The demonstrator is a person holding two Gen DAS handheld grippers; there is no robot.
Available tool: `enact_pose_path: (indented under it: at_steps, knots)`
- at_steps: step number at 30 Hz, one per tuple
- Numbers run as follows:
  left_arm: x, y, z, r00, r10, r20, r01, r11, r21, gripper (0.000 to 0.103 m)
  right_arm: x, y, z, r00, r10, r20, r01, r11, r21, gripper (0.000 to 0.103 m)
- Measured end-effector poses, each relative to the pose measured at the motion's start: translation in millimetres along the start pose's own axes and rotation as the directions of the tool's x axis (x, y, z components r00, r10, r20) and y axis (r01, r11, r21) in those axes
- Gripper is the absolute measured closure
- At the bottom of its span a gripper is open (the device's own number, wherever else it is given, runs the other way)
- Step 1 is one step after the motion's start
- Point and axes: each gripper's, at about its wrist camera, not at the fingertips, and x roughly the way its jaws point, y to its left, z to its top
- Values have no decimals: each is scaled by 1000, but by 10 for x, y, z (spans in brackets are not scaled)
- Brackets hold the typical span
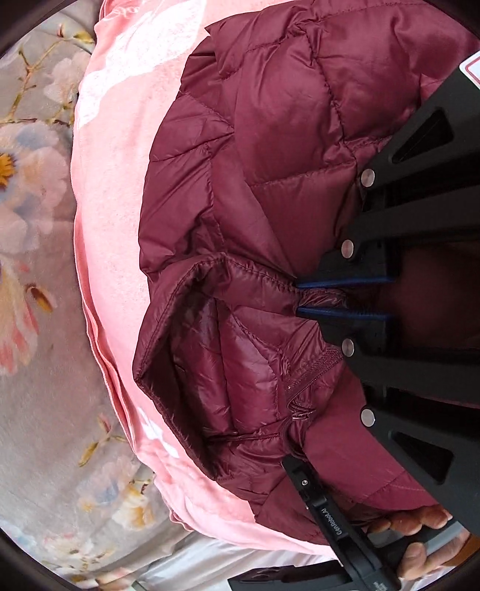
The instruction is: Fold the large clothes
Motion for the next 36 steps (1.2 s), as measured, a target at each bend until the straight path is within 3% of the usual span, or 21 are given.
enact_pose_path:
  at_steps: [3, 5, 7, 10, 13, 15, 19, 22, 26, 36]
  knots:
    - [-86, 46, 15, 1000, 8, 4, -8, 1000, 10, 86, -168, -78, 16, 1000, 21, -3, -21, 999, 34, 89]
    - [-239, 122, 45, 1000, 15, 10, -15, 1000, 22, 80, -407, -110, 48, 1000, -14, 21, 14, 999, 31, 84]
    - [-415, 215, 130, 999, 15, 30, -16, 1000, 24, 70, -617, -106, 128, 998, 4, 58, -6, 999, 39, 80]
    - [-637, 367, 356, 998, -3, 61, 4, 1000, -18, 66, -784, -67, 331, 990, 110, 91, -119, 988, 101, 78]
    - [-753, 468, 787, 990, -111, 91, 125, 979, -160, 56, -729, 14, 617, 966, 223, 133, -246, 950, 194, 69]
    - [-726, 426, 1014, 984, -139, 110, 160, 965, -208, 55, -651, 85, 782, 958, 231, 170, -265, 938, 223, 69]
    - [-490, 326, 1365, 978, -175, 114, 202, 936, -289, 55, -435, 157, 1026, 960, 167, 226, -224, 940, 258, 75]
    - [-196, 226, 1421, 985, -152, 82, 170, 941, -293, 56, -177, 129, 1067, 974, 99, 202, -150, 955, 255, 83]
    - [151, 206, 1237, 992, -122, -1, 118, 956, -268, 60, 92, 91, 987, 991, 66, 117, -90, 973, 213, 94]
    - [330, 271, 786, 995, -77, -58, 66, 983, -171, 66, 216, 15, 664, 999, 23, 35, -27, 991, 128, 96]
